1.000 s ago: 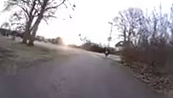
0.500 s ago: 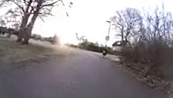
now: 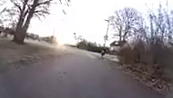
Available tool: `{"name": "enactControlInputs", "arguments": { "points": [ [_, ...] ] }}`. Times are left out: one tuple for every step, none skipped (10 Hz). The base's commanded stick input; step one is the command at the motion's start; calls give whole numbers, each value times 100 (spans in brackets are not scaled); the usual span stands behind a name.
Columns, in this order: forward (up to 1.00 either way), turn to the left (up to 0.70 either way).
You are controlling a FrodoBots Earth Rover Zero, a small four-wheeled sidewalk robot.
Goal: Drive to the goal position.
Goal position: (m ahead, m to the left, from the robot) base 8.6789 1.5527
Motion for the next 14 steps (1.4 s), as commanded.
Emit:
{"name": "enactControlInputs", "arguments": {
  "points": [
    [100,0],
    [100,0],
    [100,0],
    [100,0],
    [100,0],
    [100,0],
    [100,0],
    [100,0],
    [100,0],
    [100,0],
    [100,0],
    [100,0],
    [100,0],
    [100,0]
  ]
}}
